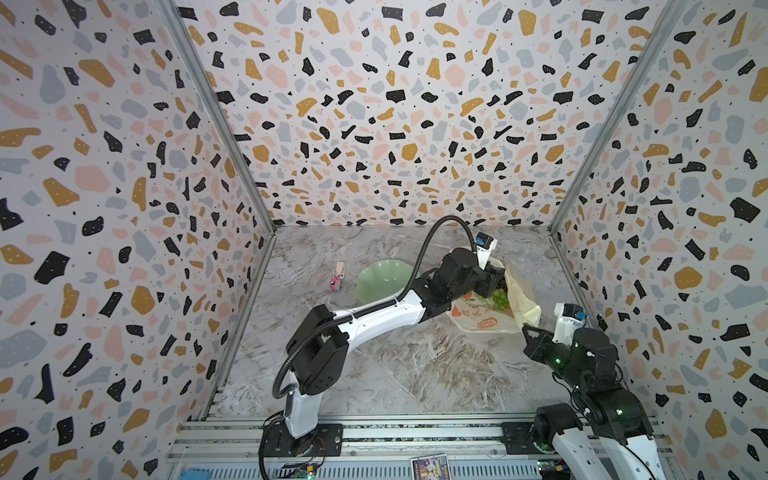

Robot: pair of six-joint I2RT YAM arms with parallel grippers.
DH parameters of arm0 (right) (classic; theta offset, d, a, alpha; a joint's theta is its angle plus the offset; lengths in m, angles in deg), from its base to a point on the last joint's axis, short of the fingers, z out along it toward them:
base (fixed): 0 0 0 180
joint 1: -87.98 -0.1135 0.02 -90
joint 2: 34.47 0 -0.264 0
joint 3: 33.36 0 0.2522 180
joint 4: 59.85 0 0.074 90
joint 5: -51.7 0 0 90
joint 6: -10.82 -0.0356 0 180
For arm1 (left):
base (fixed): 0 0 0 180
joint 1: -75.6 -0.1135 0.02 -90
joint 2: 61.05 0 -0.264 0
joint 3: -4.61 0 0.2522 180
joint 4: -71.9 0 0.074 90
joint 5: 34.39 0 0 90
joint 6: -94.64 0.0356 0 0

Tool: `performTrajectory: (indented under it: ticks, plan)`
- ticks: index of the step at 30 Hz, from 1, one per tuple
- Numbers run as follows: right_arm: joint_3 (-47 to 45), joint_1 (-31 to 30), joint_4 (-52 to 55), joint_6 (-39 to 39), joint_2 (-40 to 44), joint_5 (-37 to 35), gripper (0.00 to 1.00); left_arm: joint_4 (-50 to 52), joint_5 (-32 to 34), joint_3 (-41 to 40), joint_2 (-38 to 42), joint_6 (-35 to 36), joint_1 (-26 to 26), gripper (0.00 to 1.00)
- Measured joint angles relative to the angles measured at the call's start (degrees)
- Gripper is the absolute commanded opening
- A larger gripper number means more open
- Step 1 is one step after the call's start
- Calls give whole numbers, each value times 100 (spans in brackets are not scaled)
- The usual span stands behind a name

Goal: Take fruits out of the plastic bag
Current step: Take out the fake fruit from the plastic bag, then place the fake fruit on the plate.

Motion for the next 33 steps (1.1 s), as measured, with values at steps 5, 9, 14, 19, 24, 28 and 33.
performTrajectory:
  ticks: [5, 9, 14, 19, 24, 28, 33]
  plan:
    - [-4, 0, -61, 0, -57, 15, 0, 22, 68, -319, 813, 133, 2, 7]
    - [-105, 0, -221, -13, -59, 48, 0, 4, 625, -785, 1639, 321, -17, 7]
    - [-295, 0, -302, -83, -59, 155, 0, 85, 1274, -1325, 2382, 420, -415, 7]
    - [-361, -2, -415, -94, -96, 188, 0, 164, 1685, -2146, 2717, 280, -1270, 6]
    - [-361, -15, -516, -94, -166, 214, 0, 153, 1869, -2970, 2531, 57, -2041, 5]
    - [-363, -20, -542, -101, -168, 249, 0, -118, 1847, -3244, 2037, -136, -2406, 5]
    - [-446, -31, -546, -138, -146, 260, 0, -765, 1696, -3252, 1075, -256, -2553, 4]
